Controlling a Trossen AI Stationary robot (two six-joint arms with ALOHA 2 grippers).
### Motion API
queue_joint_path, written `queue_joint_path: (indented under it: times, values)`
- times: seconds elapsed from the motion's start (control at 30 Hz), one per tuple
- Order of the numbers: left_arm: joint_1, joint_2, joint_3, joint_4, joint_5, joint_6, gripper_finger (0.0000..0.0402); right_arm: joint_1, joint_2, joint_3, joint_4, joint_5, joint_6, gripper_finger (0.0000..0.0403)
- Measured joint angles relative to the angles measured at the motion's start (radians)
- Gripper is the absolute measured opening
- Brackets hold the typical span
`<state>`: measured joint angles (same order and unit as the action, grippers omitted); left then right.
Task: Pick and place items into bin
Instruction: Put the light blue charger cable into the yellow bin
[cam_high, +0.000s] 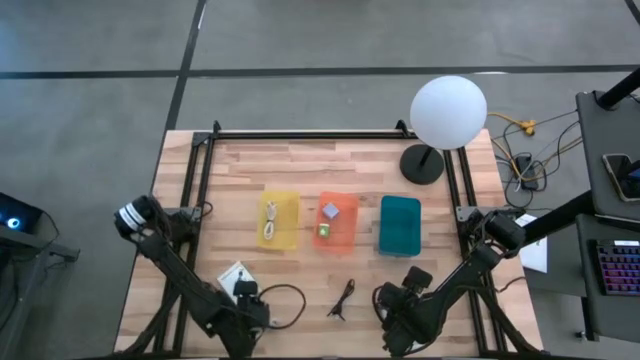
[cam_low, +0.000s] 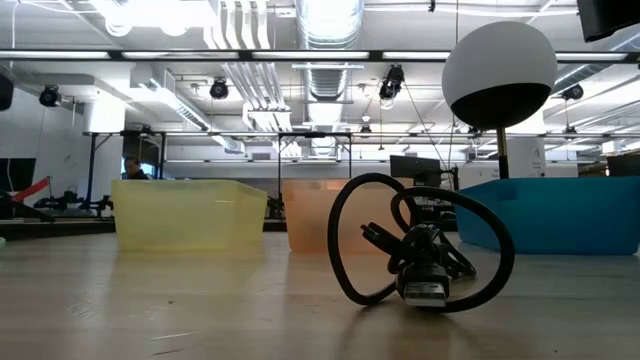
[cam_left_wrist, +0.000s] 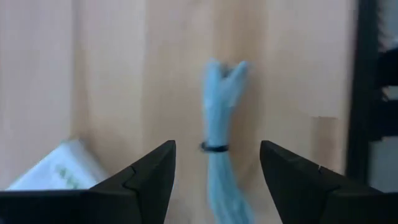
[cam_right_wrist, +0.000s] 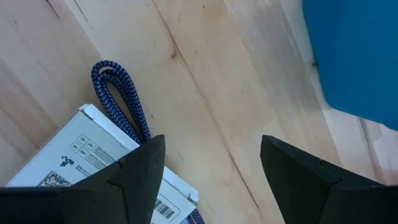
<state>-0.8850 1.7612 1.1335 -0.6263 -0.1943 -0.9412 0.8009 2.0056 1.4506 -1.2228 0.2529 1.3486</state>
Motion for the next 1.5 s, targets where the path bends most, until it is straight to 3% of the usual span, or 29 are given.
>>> queue_joint_path:
  times: [0.53, 0.67, 1.07, 1.5]
  values:
    - [0.001, 0.076, -0.009, 0.053, 0.001, -0.048, 0.0212, 0.000, 0.000, -0.005, -0.003, 0.000, -0.049, 0.0249]
    - [0.001, 0.077, -0.009, 0.055, 0.003, -0.048, 0.0180, 0.000, 0.000, -0.005, -0.003, 0.001, -0.046, 0.0249]
    - [0.001, 0.073, -0.015, 0.053, 0.007, -0.042, 0.0032, 0.000, 0.000, -0.005, -0.003, 0.002, -0.038, 0.0249]
    - [0.008, 0.060, -0.018, 0.060, 0.009, -0.091, 0.0023, 0.008, 0.000, -0.005, -0.003, 0.004, -0.014, 0.0242]
